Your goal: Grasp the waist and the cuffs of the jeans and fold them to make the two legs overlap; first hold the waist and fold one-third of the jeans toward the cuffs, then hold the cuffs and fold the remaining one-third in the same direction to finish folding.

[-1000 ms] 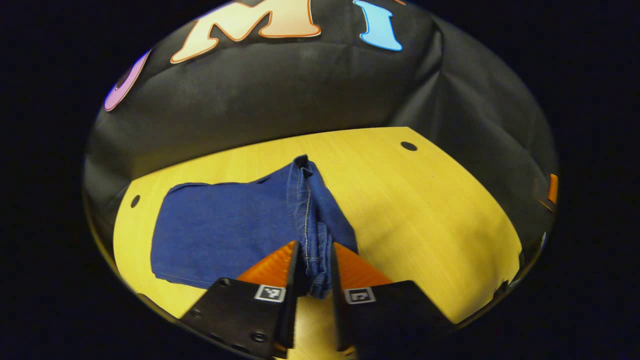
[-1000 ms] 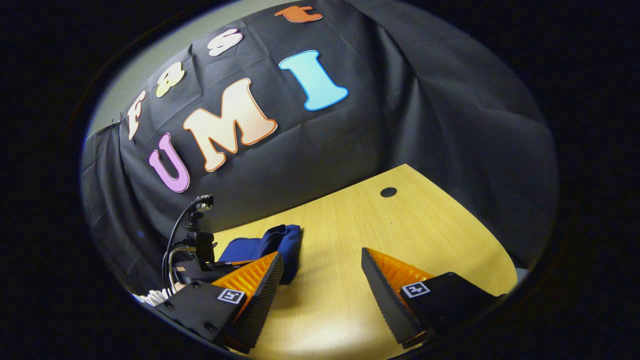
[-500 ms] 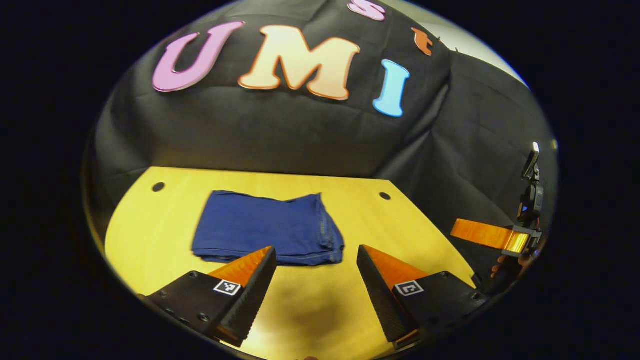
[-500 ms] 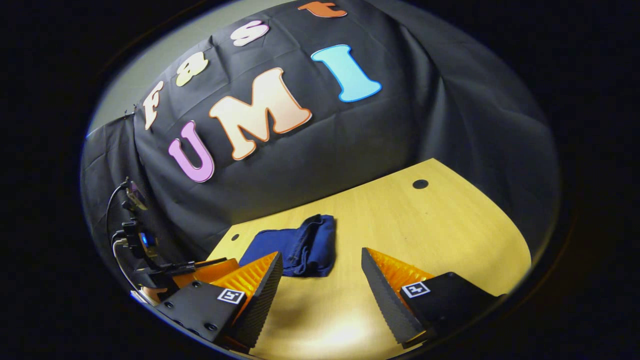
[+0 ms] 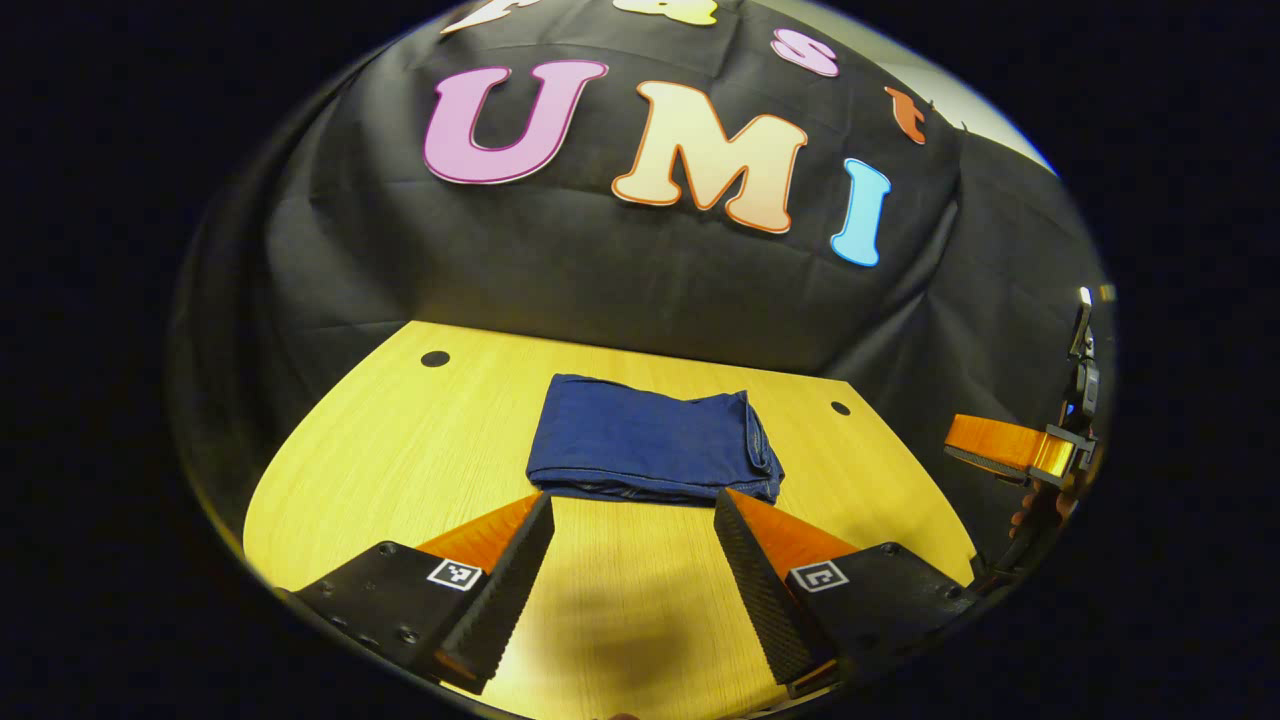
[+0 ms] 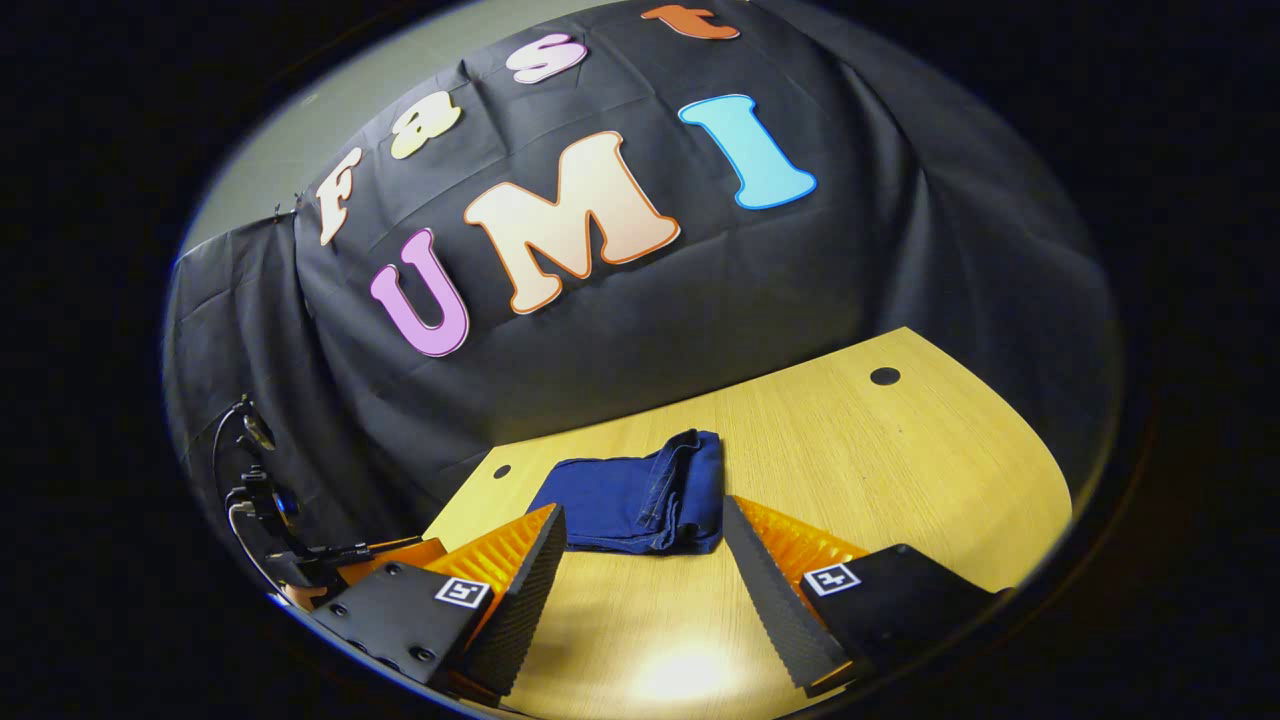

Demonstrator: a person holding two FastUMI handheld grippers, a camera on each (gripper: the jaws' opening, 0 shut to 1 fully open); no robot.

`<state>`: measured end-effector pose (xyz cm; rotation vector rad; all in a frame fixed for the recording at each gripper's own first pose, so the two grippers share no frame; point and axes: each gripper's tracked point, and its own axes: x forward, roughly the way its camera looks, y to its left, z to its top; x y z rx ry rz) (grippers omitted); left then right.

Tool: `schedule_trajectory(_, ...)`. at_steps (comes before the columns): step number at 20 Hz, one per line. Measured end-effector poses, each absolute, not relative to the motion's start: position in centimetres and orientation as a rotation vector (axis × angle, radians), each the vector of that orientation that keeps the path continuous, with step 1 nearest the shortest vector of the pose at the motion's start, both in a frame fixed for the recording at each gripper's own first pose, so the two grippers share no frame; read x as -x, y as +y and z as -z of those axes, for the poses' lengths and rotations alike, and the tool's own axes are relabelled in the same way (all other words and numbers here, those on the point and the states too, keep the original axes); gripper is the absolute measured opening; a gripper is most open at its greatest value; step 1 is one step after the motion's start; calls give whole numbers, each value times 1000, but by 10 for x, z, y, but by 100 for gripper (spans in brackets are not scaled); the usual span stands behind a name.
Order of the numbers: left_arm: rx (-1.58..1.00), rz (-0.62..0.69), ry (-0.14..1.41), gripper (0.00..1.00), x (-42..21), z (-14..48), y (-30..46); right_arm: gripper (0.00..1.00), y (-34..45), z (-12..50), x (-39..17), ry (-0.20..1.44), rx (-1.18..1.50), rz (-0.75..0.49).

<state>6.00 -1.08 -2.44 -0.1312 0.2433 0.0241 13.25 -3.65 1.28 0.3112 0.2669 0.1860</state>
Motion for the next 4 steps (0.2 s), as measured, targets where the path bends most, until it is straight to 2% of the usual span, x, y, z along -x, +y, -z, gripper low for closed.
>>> schedule_trajectory(4,125,-6,228,95,-55,21,-7,98,-26,-14,-125,265,-300,-181)
